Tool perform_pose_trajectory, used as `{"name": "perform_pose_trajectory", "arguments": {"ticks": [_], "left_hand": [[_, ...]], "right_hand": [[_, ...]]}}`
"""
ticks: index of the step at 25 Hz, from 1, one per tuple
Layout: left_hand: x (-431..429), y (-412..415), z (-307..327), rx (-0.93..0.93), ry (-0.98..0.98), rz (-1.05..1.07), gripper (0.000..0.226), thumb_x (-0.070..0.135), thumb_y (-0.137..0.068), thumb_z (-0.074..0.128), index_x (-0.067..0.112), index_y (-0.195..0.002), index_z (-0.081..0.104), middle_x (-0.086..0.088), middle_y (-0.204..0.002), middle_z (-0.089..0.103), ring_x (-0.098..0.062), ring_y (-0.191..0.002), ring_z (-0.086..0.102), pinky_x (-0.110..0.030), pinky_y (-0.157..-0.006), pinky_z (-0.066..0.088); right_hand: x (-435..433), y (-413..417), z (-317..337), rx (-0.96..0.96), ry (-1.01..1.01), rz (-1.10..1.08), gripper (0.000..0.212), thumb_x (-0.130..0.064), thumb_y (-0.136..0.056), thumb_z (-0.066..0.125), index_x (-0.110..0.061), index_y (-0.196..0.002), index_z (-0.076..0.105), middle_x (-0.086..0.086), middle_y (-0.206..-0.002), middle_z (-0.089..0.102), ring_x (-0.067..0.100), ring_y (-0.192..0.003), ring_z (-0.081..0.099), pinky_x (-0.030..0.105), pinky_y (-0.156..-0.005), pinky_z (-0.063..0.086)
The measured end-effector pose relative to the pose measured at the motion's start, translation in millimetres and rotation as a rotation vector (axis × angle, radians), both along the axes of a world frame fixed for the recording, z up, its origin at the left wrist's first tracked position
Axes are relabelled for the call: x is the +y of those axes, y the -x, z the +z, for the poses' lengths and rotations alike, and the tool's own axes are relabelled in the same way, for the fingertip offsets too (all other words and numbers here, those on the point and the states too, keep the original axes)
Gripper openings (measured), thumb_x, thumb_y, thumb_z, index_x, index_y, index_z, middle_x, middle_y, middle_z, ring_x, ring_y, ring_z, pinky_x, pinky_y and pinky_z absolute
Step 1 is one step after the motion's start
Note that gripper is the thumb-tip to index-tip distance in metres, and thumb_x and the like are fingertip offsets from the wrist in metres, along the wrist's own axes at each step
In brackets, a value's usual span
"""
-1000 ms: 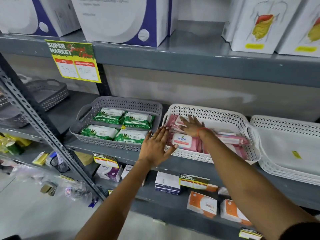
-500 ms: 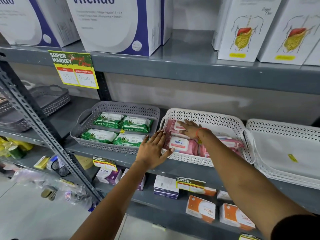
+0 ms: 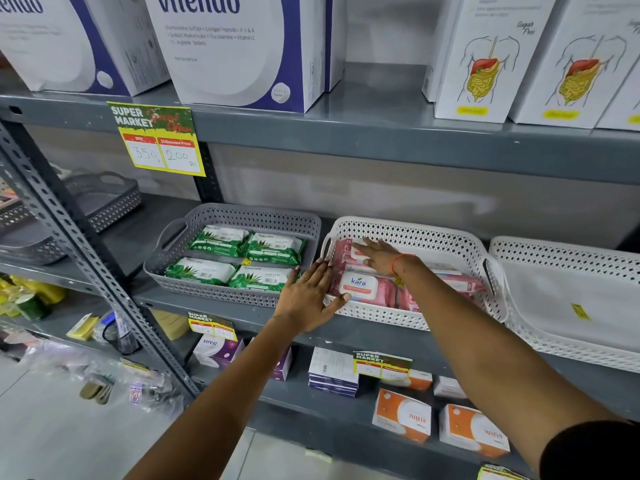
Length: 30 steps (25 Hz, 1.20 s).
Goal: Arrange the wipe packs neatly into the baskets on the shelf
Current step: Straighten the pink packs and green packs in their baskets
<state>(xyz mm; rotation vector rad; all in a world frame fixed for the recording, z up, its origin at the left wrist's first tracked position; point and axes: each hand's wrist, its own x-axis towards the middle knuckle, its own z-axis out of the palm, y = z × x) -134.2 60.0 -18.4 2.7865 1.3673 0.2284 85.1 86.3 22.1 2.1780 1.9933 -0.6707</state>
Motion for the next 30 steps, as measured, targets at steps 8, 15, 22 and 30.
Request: {"name": "perform_pose_trajectory", "arguments": {"ticks": [8, 15, 22, 30], "left_hand": [[-6, -13, 9, -0.043, -0.014, 0.003, 0.087, 0.071, -0.086, 0.011, 0.011, -0.149, 0.013, -0.004, -0.159, 0.015, -0.014, -0.146, 0.007, -0.049, -0.116, -0.005], [-25, -73, 0, -0.028, -0.015, -0.158, 0.08, 0.064, -0.091, 0.018, 0.007, -0.147, 0.02, -0.009, -0.157, 0.021, -0.021, -0.145, 0.013, -0.047, -0.117, 0.004], [-24, -75, -9, -0.065, -0.104, -0.149, 0.088, 0.069, -0.086, 0.007, 0.006, -0.143, 0.03, -0.011, -0.152, 0.033, -0.021, -0.142, 0.024, -0.046, -0.116, 0.009], [-26, -75, -9, -0.083, -0.133, -0.132, 0.083, 0.067, -0.089, 0.018, 0.005, -0.141, 0.035, -0.012, -0.148, 0.04, -0.021, -0.139, 0.032, -0.043, -0.116, 0.014]], "right_hand": [[-15, -7, 9, 0.193, -0.308, -0.112, 0.065, -0.042, -0.097, 0.043, -0.023, -0.153, 0.016, 0.008, -0.162, 0.016, 0.03, -0.148, 0.016, 0.05, -0.121, 0.019], [-87, -76, 25, 0.226, -0.354, -0.75, 0.043, -0.003, -0.098, 0.036, 0.006, -0.141, 0.037, 0.022, -0.149, 0.039, 0.034, -0.135, 0.042, 0.039, -0.106, 0.04], [-89, -90, 23, 0.111, -0.325, -0.679, 0.046, -0.007, -0.098, 0.042, 0.003, -0.143, 0.036, 0.022, -0.15, 0.038, 0.034, -0.137, 0.039, 0.033, -0.103, 0.042], [-58, -94, -22, 0.044, -0.023, -0.378, 0.094, -0.056, -0.085, 0.056, -0.036, -0.151, -0.007, -0.001, -0.16, -0.024, 0.034, -0.148, -0.017, 0.06, -0.12, 0.001]]}}
